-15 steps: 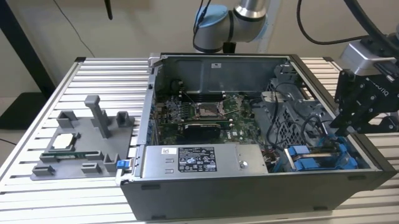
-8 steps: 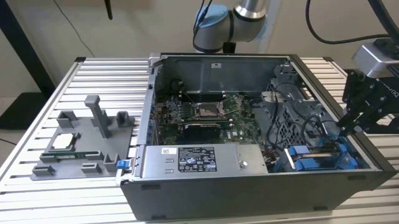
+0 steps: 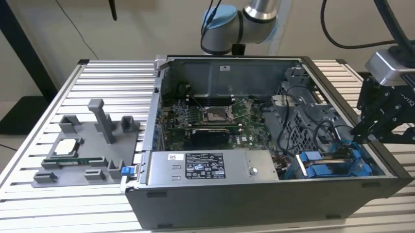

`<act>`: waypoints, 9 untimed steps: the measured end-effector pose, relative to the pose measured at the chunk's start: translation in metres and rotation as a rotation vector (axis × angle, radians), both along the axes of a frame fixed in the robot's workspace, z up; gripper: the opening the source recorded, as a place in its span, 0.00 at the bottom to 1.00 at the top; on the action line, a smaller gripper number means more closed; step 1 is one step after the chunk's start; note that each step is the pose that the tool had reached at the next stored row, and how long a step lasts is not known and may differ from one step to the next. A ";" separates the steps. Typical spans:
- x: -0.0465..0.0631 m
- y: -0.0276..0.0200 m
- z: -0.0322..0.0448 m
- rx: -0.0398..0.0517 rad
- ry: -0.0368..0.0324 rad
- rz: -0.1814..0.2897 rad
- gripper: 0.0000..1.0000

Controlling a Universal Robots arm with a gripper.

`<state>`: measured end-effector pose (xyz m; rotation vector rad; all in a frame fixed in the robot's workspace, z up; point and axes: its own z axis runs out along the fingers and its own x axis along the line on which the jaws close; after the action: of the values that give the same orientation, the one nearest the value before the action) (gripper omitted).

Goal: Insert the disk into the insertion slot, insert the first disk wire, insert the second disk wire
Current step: 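Insert the second disk wire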

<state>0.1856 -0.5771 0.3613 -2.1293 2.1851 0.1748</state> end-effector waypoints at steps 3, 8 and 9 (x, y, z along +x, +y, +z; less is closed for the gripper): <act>0.000 0.0000 -0.0011 0.0221 0.0001 -0.028 1.00; 0.000 0.0000 -0.0022 0.0582 0.0001 -0.068 1.00; -0.001 0.0001 -0.0023 0.0602 0.0005 -0.073 1.00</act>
<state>0.1851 -0.5770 0.3590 -2.0153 2.2242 0.2329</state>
